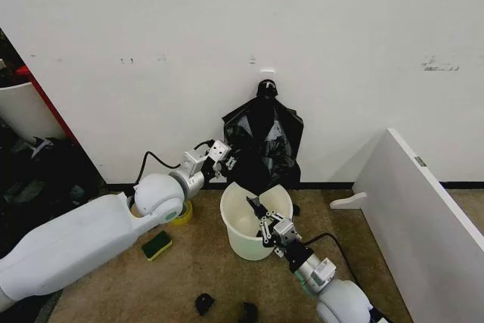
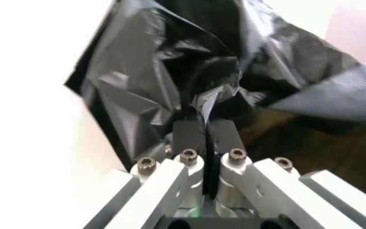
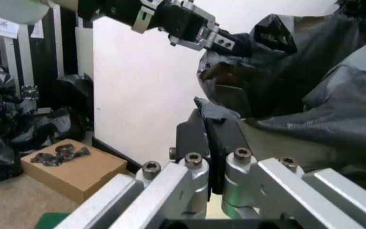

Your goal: Place the garbage bag over the trash bin.

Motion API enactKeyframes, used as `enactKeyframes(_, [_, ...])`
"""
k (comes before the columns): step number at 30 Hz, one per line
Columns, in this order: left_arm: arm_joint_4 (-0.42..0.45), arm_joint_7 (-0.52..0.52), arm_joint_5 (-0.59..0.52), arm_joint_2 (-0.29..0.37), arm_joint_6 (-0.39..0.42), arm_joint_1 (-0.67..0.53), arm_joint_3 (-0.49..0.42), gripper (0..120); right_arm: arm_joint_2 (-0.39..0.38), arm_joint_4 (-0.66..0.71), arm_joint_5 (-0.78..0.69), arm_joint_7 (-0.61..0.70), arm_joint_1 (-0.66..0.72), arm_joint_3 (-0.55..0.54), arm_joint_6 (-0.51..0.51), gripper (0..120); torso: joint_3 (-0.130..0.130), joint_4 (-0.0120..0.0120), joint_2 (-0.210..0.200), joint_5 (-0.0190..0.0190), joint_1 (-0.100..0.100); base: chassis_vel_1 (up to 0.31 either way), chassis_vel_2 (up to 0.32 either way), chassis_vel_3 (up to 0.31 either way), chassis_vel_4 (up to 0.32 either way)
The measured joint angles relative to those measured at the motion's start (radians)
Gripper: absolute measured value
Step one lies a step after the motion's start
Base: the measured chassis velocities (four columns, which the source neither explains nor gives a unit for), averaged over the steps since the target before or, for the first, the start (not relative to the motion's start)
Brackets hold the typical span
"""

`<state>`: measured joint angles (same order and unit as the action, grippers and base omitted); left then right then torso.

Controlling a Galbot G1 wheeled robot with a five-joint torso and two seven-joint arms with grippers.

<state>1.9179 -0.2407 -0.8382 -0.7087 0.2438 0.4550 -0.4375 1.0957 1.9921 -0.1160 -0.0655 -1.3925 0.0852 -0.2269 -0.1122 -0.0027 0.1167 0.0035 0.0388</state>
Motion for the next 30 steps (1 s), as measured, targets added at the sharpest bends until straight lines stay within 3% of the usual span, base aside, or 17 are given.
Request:
enactKeyframes(4, [-0.003, -0.03, 0.001, -0.02, -0.022, 0.042, 0.034, 0, -0.004, 0.01, -0.001, 0.004, -0.009, -0.002, 0.009, 7, 0.0, 0.0002, 0.0, 0.0, 0.0, 0.0, 0.0, 0.0, 0.0])
enactKeyframes(11, [-0.016, -0.086, 0.008, -0.059, -0.089, 0.13, 0.146, 0, -0.029, 0.1, -0.013, 0.031, -0.065, 0.013, 0.093, 36, 0.0, 0.0002, 0.0, 0.0, 0.0, 0.0, 0.0, 0.0, 0.0])
enactKeyframes(20, [-0.013, -0.094, 0.018, -0.072, -0.114, 0.165, 0.18, 0, -0.07, 0.215, -0.096, 0.058, -0.091, 0.062, 0.183, 65, 0.0, 0.0, 0.0, 0.0, 0.0, 0.0, 0.0, 0.0, 0.0])
enactKeyframes(26, [-0.007, -0.093, 0.023, -0.08, -0.121, 0.169, 0.157, 0, -0.074, 0.226, -0.193, 0.157, -0.003, 0.057, 0.347, 86, 0.0, 0.0003, 0.0, 0.0, 0.0, 0.0, 0.0, 0.0, 0.0])
enactKeyframes(30, [-0.009, -0.089, 0.035, -0.079, -0.127, 0.17, 0.136, 0, -0.084, 0.134, -0.25, 0.198, 0.181, -0.007, 0.444, 99, 0.0, -0.0002, 0.0, 0.0002, 0.0, 0.0, 0.0, 0.0, 0.0])
